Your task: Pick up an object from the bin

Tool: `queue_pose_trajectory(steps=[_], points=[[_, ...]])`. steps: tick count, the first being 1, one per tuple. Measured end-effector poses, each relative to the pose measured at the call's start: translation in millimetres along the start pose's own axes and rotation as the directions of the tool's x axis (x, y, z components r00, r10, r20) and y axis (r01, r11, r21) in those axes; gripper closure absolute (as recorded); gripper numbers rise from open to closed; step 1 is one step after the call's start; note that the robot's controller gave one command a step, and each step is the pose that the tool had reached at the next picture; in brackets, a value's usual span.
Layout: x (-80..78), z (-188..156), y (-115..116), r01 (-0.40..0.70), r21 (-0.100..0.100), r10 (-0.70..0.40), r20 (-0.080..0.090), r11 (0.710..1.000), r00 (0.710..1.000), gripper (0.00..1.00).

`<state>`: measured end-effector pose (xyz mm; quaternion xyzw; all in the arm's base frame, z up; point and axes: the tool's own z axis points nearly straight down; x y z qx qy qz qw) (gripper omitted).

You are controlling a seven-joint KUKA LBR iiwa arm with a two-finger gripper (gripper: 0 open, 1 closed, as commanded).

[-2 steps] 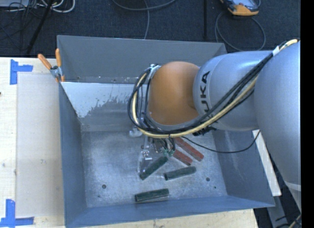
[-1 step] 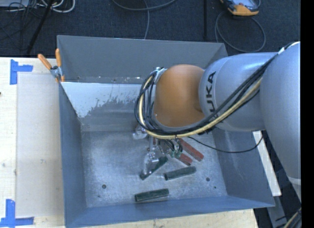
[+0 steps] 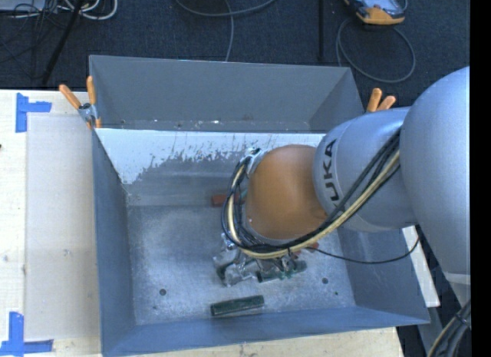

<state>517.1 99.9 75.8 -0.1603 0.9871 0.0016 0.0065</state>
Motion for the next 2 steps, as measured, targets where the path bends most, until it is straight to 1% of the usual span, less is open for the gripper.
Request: queue_pose_trajectory(steps=[1, 2], points=[[0.0, 0.0, -0.1, -0.001, 0.0, 0.001, 0.0, 1.0, 1.0, 1.0], [-2.9, -183.1, 5.5, 0.015, 0.002, -0.015, -0.004, 1.0, 1.0, 1.0]])
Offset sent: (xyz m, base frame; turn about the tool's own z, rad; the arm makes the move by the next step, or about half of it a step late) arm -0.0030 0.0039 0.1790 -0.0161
